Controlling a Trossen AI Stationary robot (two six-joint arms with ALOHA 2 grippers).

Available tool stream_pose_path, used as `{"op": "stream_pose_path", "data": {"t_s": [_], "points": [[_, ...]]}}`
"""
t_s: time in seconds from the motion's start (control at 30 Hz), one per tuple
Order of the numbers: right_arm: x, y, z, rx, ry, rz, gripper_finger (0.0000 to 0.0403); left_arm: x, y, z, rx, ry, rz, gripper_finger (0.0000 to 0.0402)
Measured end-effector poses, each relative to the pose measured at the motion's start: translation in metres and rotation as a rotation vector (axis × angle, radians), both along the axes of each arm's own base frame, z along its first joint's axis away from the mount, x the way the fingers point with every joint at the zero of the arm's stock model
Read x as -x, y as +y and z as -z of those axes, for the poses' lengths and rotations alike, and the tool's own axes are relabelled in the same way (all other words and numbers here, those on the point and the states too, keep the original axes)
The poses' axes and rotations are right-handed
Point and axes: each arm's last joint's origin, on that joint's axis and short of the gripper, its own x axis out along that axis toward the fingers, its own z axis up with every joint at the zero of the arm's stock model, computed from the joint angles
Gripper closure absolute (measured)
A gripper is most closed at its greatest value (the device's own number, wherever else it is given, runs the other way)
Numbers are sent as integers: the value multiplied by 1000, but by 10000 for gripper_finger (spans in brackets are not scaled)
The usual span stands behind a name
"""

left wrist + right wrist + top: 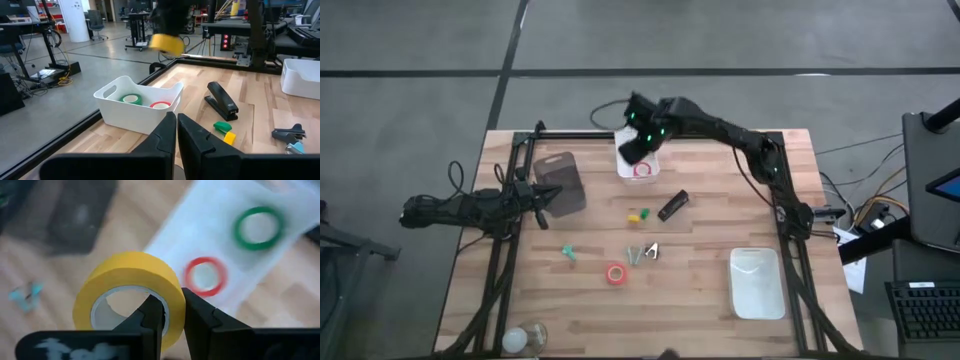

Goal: Pick and place Stapler, Stapler remover, tape
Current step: Put the yellow tape into the top white bin

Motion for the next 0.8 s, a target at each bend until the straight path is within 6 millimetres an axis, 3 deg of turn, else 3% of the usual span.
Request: {"op": "stream_pose_path", "data": {"t_s": [0.17,0.33,0.53,0.8], "points": [[11,-48,16,26,6,52,351,0,0,0,0,0,0,383],[9,-72,41,30,17,54,351,0,0,0,0,-1,0,381],[12,-87,67,12,86,72,351,0,0,0,0,0,0,383],[10,-95,78,30,91,101,351,0,0,0,0,-1,1,380]]}}
